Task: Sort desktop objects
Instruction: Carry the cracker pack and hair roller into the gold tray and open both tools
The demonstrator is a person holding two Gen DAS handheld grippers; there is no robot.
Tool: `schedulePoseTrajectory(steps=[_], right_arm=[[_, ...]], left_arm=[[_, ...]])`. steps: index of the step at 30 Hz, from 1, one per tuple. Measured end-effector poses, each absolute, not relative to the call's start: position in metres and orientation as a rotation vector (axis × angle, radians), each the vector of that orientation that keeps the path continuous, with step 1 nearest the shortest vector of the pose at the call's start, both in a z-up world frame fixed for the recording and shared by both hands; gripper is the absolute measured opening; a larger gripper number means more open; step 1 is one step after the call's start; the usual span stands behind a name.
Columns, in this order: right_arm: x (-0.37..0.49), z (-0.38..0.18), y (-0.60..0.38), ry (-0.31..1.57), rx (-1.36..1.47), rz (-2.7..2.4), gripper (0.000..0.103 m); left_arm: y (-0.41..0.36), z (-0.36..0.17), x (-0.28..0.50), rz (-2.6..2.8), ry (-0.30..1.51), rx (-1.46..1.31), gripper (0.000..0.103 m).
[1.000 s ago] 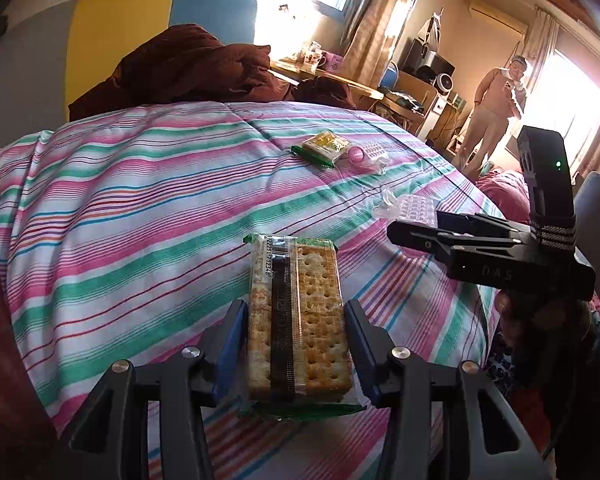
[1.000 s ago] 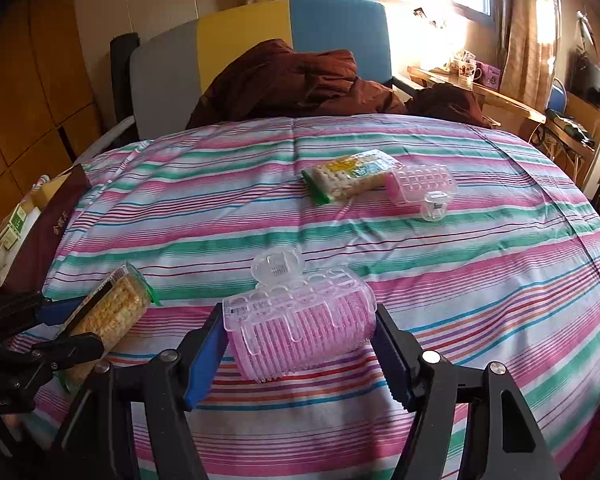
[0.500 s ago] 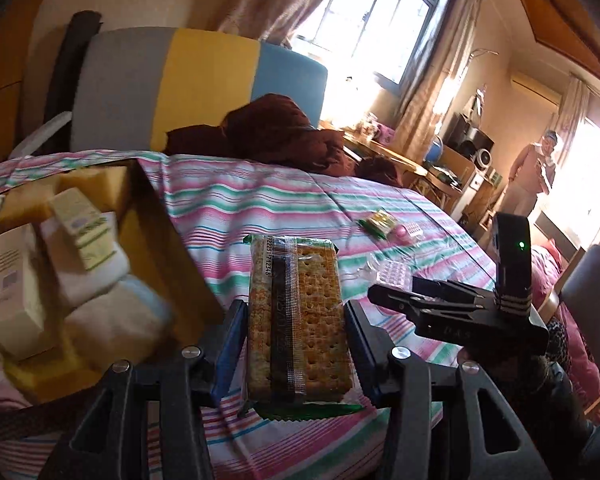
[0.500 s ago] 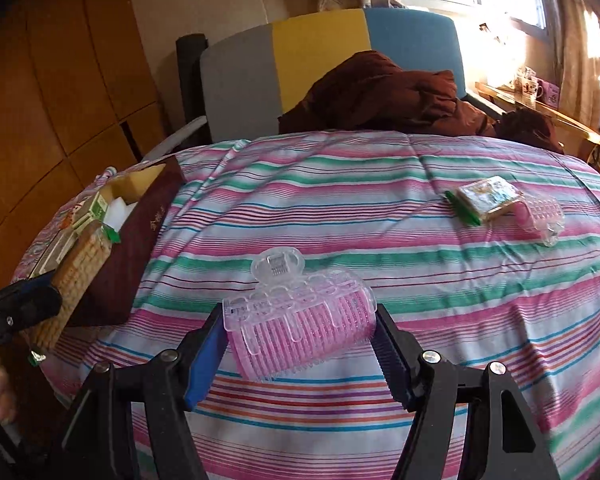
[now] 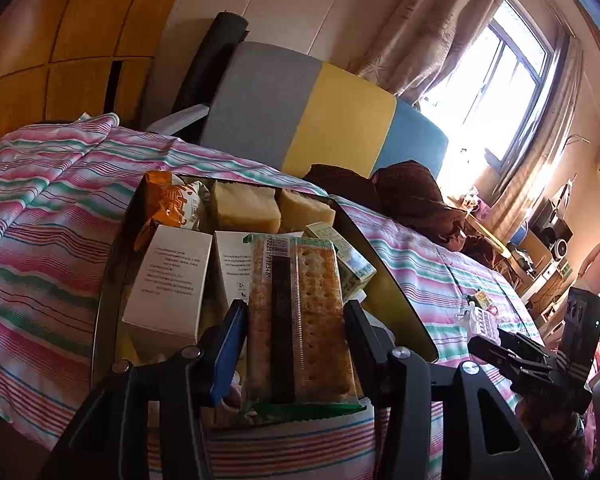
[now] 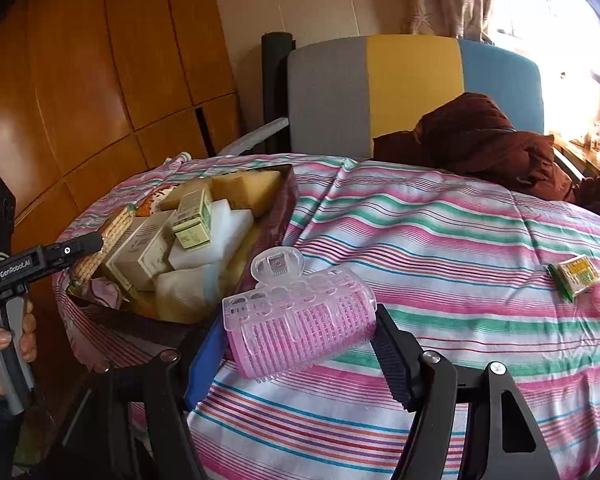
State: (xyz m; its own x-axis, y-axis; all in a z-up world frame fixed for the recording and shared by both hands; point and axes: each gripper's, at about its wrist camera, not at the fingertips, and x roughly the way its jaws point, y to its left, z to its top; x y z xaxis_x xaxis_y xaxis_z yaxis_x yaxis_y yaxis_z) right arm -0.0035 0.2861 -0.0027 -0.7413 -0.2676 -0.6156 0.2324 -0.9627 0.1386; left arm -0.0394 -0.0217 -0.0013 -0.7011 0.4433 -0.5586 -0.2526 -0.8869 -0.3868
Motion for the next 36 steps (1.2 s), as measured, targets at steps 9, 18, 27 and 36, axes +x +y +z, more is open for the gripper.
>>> schedulePoseTrajectory(steps=[9, 18, 27, 36], right_arm=[[-0.029, 0.009, 0.236, 0.211, 0.887, -2.657, 0.07], [-0.083, 0.0, 0.203, 0.469, 0.902, -2.597, 0.07], [-0.121, -0.018, 0.181, 0.651, 0.938, -2.525, 0.07], [-0.124, -0.012, 0.195, 0.498, 0.94, -2.539, 0.072]], left_arm=[[-0.009, -0.008, -0.055, 2.494, -0.431, -0.974, 0.05], [0.004, -0.018, -0.051, 2.495, -0.387, -0.997, 0.05], [0.022, -0.023, -0.046, 2.454, -0.355, -1.006, 0.05], [0.021, -0.027, -0.041, 2.461, -0.356, -1.031, 0.052]])
